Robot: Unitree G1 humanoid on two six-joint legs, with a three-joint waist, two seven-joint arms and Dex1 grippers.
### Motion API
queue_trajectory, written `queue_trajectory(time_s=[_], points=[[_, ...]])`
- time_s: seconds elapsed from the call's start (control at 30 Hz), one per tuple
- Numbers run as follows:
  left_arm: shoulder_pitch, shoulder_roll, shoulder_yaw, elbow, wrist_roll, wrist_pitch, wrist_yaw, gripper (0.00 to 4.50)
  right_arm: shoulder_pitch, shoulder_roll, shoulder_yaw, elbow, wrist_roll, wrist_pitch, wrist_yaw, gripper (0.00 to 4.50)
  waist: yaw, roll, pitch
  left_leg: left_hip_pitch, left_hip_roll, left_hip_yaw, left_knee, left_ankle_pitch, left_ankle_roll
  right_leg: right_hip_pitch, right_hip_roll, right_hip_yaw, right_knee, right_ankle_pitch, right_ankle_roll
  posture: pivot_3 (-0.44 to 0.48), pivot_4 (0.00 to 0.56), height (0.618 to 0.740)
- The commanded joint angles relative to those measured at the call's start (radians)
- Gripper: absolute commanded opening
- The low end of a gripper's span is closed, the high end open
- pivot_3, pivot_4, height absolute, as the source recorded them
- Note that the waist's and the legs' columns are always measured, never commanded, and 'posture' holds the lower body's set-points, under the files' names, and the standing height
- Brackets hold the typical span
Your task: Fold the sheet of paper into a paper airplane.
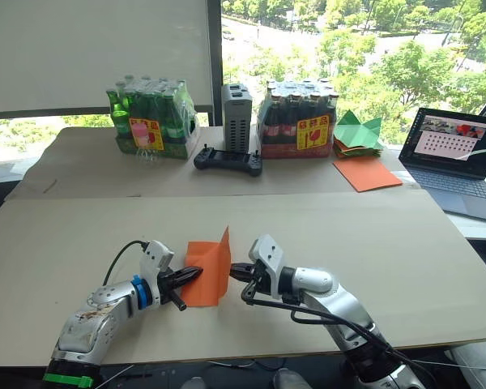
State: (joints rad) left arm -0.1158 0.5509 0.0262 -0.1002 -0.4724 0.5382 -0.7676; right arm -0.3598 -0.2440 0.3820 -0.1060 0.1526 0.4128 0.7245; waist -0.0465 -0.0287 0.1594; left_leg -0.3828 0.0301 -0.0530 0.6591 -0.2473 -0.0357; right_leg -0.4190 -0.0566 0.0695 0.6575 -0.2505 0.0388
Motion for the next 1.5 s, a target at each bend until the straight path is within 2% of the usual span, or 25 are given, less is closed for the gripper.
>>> queue_trajectory(time_s=[0.03, 0.3, 1.07, 1.33, 1.5], points=[[0.028, 0.006, -0.006, 0.02, 0.024, 0.014, 0.005, 0.02, -0.038, 0.035, 0.003, 0.014, -0.001, -0.037, -0.001, 0.0, -0.002, 0.0, 0.0, 0.0, 0.0, 0.0, 0.0, 0.0, 0.0, 0.0, 0.0, 0.0, 0.0, 0.0, 0.0, 0.0, 0.15, 0.74], [0.04, 0.007, 0.004, 0.011, 0.022, 0.017, 0.009, 0.02, -0.067, 0.102, 0.001, 0.055, 0.006, -0.053, 0.003, 0.0, -0.005, 0.0, 0.0, 0.0, 0.0, 0.0, 0.0, 0.0, 0.0, 0.0, 0.0, 0.0, 0.0, 0.0, 0.0, 0.0, 0.15, 0.74], [0.118, 0.014, 0.061, -0.056, 0.012, 0.032, 0.039, 0.02, -0.147, 0.17, 0.107, 0.279, -0.131, -0.134, 0.001, 0.0, -0.024, 0.0, 0.0, 0.001, 0.001, 0.0, 0.0, 0.0, 0.0, 0.0, 0.001, 0.0, 0.002, 0.0, 0.0, 0.0, 0.15, 0.74], [0.183, 0.065, 0.18, -0.077, -0.011, 0.03, 0.041, 0.02, -0.167, 0.144, 0.15, 0.342, -0.207, -0.141, 0.003, 0.0, -0.027, 0.0, 0.0, 0.004, 0.003, 0.0, 0.0, 0.0, 0.0, 0.0, 0.002, 0.0, 0.004, 0.0, 0.0, 0.0, 0.15, 0.74], [0.194, 0.086, 0.273, -0.084, -0.074, 0.061, 0.037, 0.02, -0.169, 0.14, 0.152, 0.356, -0.223, -0.149, 0.006, 0.0, -0.026, 0.0, 0.0, 0.005, 0.003, 0.0, 0.0, 0.0, 0.0, 0.0, 0.003, 0.0, 0.005, -0.001, -0.001, 0.0, 0.15, 0.74]])
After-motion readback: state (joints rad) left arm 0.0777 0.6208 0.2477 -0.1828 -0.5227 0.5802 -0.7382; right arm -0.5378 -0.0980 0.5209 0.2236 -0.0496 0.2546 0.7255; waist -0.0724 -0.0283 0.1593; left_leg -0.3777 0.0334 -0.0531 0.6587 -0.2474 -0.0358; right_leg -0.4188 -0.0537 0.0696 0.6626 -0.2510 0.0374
